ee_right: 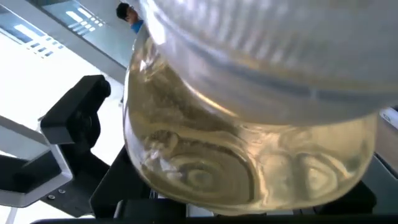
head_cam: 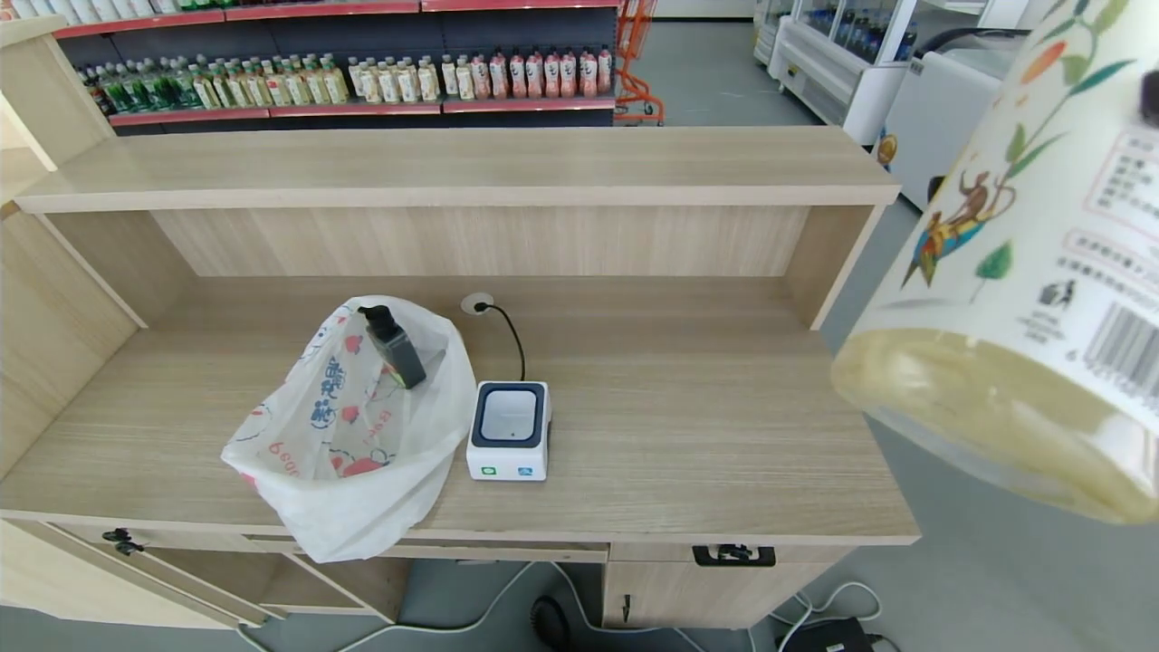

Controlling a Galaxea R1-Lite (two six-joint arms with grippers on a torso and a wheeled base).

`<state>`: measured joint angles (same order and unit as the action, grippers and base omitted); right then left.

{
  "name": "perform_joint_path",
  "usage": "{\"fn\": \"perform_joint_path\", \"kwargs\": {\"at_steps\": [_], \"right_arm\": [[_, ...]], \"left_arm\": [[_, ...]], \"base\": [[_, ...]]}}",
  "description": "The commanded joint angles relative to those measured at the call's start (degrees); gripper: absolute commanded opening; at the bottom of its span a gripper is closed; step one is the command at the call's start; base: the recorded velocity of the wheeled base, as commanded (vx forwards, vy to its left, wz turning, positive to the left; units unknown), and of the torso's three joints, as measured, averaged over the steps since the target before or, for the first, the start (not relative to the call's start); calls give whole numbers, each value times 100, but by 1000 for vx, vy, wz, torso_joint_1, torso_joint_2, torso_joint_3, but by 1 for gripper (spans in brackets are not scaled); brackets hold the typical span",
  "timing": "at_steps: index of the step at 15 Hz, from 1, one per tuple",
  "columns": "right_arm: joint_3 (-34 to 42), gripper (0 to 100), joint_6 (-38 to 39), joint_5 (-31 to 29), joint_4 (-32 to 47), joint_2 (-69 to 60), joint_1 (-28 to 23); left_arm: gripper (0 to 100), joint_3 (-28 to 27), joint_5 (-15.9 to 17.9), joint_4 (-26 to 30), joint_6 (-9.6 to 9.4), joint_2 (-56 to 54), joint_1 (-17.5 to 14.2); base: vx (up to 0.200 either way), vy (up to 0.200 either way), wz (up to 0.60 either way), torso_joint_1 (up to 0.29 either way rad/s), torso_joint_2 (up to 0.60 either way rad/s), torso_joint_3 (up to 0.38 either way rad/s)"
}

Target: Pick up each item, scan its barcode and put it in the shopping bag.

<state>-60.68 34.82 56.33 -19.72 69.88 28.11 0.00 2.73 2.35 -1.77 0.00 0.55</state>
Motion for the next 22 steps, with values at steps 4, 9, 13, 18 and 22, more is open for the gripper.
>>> {"fn": "perform_joint_path", "kwargs": {"at_steps": [4, 9, 13, 18, 22], "right_arm": [[-154, 0, -1, 1, 4, 35, 203], [118, 0, -1, 1, 4, -106, 318], [241, 0, -10, 1, 4, -176, 406], [320, 0, -10, 1, 4, -255, 441], [303, 0, -10, 1, 74, -299, 441]], "left_arm": [[100, 0, -1, 2, 1, 0, -2], [100, 0, -1, 2, 1, 9, -2], [100, 0, -1, 2, 1, 0, -2], [100, 0, -1, 2, 1, 0, -2], [100, 0, -1, 2, 1, 0, -2]], "base": [[0, 0, 0, 0, 0, 0], [0, 0, 0, 0, 0, 0], [0, 0, 0, 0, 0, 0], [0, 0, 0, 0, 0, 0], [0, 0, 0, 0, 0, 0]]}}
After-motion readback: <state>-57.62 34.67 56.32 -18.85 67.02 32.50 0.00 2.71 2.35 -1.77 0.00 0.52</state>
